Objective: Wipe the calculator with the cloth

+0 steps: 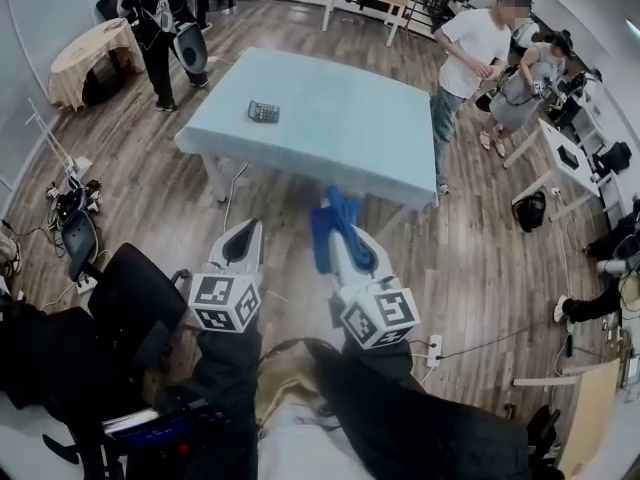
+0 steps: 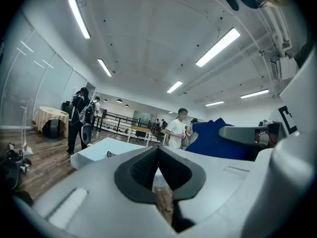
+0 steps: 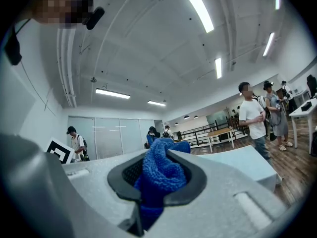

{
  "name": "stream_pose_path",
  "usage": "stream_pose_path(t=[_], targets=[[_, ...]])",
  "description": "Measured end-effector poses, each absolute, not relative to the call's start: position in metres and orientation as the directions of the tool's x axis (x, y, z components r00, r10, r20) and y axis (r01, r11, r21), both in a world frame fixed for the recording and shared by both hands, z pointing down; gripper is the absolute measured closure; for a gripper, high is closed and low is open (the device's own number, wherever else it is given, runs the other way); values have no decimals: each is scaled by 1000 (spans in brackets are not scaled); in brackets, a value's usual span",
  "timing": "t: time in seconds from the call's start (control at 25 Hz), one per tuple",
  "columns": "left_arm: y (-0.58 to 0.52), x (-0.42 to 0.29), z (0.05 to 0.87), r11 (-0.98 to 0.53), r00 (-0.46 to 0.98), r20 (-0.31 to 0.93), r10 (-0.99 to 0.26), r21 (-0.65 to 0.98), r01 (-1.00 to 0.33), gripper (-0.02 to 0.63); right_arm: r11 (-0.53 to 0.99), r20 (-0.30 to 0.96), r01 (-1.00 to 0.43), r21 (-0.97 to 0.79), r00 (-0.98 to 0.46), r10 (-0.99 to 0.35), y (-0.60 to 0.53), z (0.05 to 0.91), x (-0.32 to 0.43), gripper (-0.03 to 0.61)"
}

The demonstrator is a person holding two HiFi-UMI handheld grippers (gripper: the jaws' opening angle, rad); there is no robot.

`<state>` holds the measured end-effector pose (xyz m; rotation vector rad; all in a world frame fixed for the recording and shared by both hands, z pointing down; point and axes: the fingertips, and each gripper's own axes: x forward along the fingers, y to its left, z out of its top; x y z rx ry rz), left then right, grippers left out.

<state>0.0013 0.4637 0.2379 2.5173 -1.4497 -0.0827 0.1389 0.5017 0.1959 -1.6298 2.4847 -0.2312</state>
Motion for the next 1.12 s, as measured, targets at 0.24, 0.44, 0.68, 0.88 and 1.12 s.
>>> stream_pose_path(t=[0.24, 0.44, 0.68, 0.88, 1.12], targets=[[470, -12, 249, -476, 508, 92, -856, 241, -846, 613, 392, -29, -892, -223, -396, -918, 504, 205, 125, 525], [465, -31, 263, -478, 515, 108, -850, 254, -841, 614, 384, -7, -895, -227, -393, -920, 498, 217, 104, 525], [458, -52, 278, -475, 521, 127, -844, 271, -837, 613, 373, 21, -900, -227, -388, -922, 490, 232, 83, 525], [446, -67, 292, -458, 508, 138, -850, 282, -843, 614, 370, 38, -900, -231, -388, -921, 478, 246, 73, 525], [437, -68, 293, -447, 500, 139, -855, 294, -845, 613, 367, 46, -901, -231, -387, -921, 467, 245, 77, 525]])
